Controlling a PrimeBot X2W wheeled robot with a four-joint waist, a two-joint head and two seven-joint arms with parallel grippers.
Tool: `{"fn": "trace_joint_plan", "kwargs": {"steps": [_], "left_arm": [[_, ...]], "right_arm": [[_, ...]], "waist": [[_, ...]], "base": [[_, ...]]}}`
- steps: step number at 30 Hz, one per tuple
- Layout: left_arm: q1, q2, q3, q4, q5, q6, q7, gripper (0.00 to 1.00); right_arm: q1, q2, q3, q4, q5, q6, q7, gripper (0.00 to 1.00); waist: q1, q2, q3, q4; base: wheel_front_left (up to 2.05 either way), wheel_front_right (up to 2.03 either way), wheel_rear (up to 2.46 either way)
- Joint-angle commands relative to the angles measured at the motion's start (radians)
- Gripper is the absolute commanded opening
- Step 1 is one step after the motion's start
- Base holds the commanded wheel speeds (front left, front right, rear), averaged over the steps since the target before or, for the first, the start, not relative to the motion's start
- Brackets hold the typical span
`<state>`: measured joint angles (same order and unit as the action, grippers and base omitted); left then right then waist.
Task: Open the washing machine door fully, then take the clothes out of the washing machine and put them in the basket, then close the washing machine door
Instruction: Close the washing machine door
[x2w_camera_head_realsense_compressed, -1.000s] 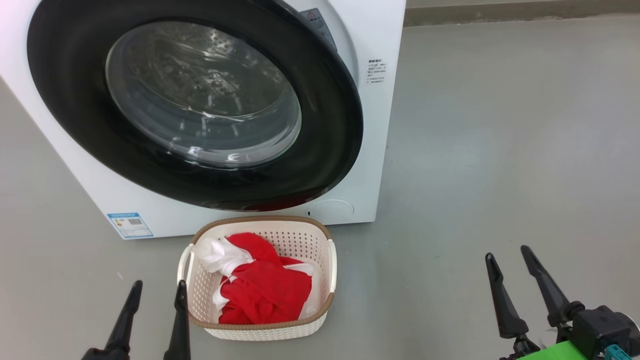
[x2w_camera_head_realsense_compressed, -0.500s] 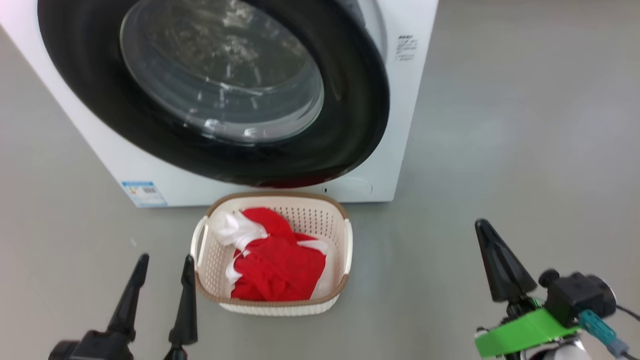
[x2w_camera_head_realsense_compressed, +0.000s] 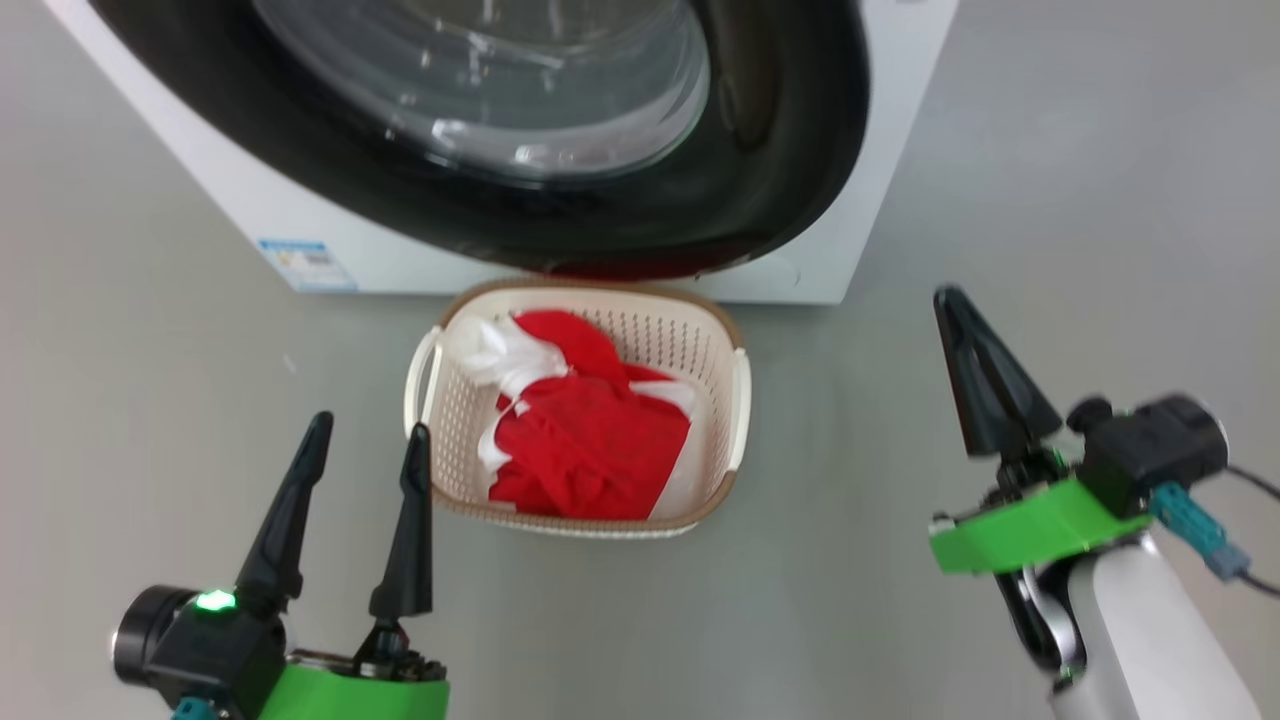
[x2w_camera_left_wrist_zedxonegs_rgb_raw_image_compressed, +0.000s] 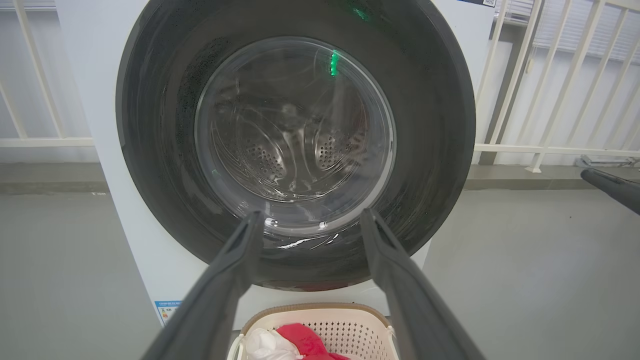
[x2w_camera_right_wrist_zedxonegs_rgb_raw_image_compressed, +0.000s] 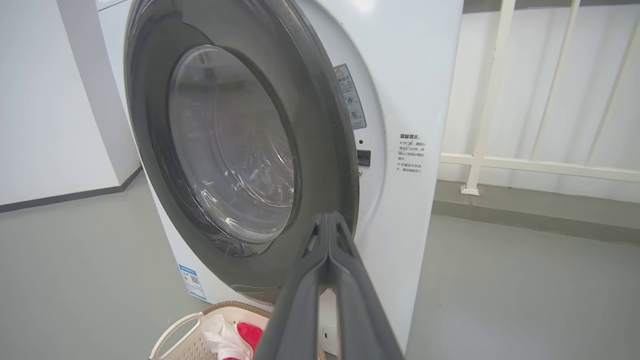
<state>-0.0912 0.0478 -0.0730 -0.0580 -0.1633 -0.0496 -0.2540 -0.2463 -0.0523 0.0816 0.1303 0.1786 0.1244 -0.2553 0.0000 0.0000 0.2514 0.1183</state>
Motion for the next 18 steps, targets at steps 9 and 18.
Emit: {"fn": "trace_joint_plan", "kwargs": {"steps": [9, 18], "left_arm": [[-0.064, 0.003, -0.009, -0.032, -0.026, -0.01, -0.008, 1.0], [-0.097, 0.003, -0.028, -0.033, -0.035, -0.009, -0.008, 1.0]], "right_arm": [[-0.21, 0.002, 0.058, 0.032, -0.055, 0.006, -0.006, 0.0], [-0.375, 0.0, 0.063, 0.105, -0.089, 0.006, -0.006, 0.0]], "waist": [[0.0, 0.0, 0.125, 0.071], [0.0, 0.0, 0.184, 0.103]], "base": [[0.0, 0.0, 0.0], [0.0, 0.0, 0.0]]}}
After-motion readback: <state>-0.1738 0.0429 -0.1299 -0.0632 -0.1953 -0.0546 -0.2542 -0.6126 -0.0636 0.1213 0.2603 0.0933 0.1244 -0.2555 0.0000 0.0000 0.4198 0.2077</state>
